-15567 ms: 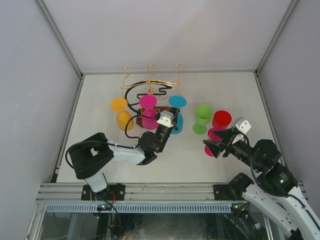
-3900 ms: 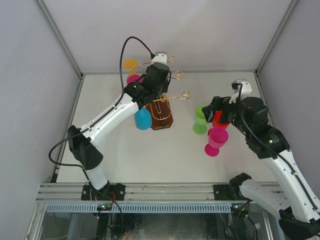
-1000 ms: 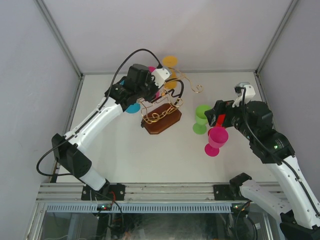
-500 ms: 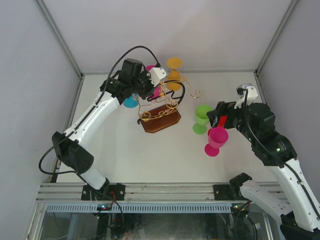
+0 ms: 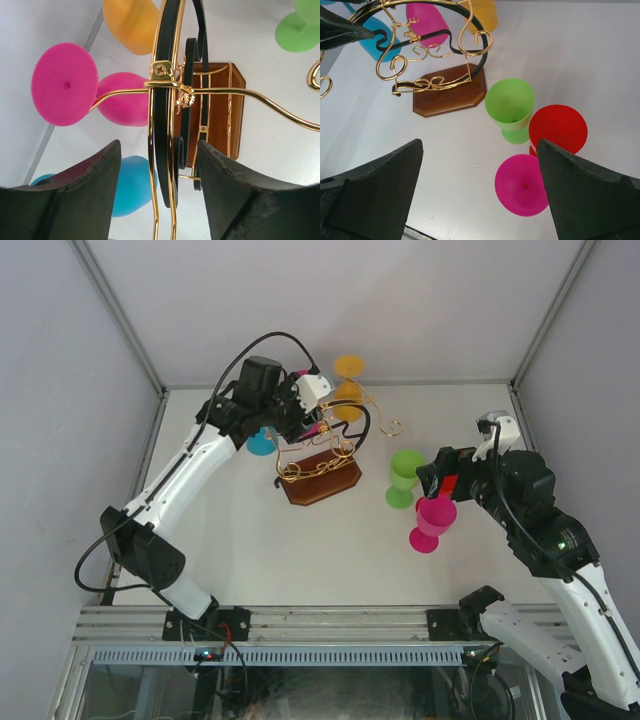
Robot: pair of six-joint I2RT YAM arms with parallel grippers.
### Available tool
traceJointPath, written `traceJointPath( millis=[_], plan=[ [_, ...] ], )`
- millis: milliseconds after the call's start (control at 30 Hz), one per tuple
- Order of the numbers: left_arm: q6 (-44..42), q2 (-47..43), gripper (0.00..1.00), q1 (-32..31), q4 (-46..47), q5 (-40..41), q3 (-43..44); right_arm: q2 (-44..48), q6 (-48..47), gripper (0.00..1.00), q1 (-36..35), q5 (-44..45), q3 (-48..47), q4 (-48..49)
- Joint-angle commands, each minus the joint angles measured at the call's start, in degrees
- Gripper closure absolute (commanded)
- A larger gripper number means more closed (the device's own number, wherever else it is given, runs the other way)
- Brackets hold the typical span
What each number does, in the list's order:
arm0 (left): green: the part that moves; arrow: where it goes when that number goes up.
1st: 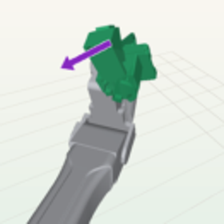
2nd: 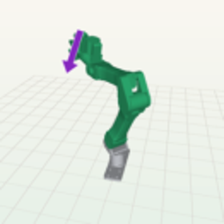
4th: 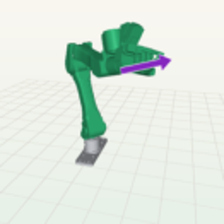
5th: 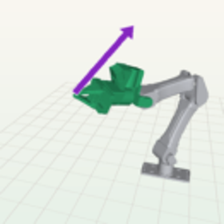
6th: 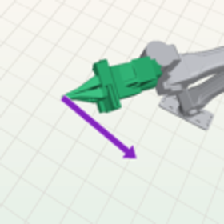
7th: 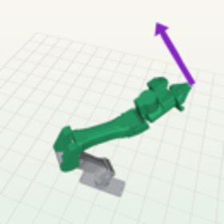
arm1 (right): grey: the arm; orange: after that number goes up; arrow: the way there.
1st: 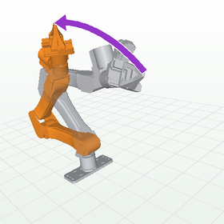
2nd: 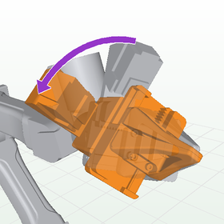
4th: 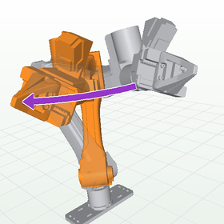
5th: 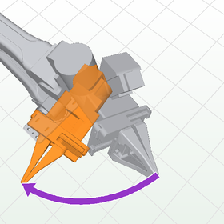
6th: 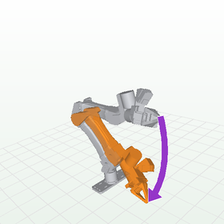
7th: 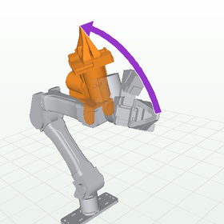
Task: Place the wine glass upside down on the wine glass rack
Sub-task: Adjust the wine rack at the center of the board.
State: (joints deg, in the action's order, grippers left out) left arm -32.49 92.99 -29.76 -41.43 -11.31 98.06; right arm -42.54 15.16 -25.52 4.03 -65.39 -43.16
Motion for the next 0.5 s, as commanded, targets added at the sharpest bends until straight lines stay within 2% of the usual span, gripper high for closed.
traceJointPath(
  millis=[0, 67, 200, 467],
  plan=[
    [1.6, -5.7, 0.31, 0.4, 2.5, -1.9, 1.5, 0.7, 0.0, 0.04, 0.2, 0.7, -0.3, 1.1],
    [2.5, -7.1, 0.25, 0.4, 3.5, -2.3, 0.8, 1.0, 0.1, 0.0, 0.3, 0.9, -0.3, 1.1],
    [6.9, -10.1, 0.12, 0.3, 6.3, -1.7, -0.4, 1.2, -0.7, 0.0, 0.3, 1.4, -0.3, 0.7],
    [22.8, -15.4, 0.08, 0.3, 10.3, 4.9, -2.0, 1.6, -1.2, 0.0, 0.5, 4.0, -0.3, -2.7]
  ],
)
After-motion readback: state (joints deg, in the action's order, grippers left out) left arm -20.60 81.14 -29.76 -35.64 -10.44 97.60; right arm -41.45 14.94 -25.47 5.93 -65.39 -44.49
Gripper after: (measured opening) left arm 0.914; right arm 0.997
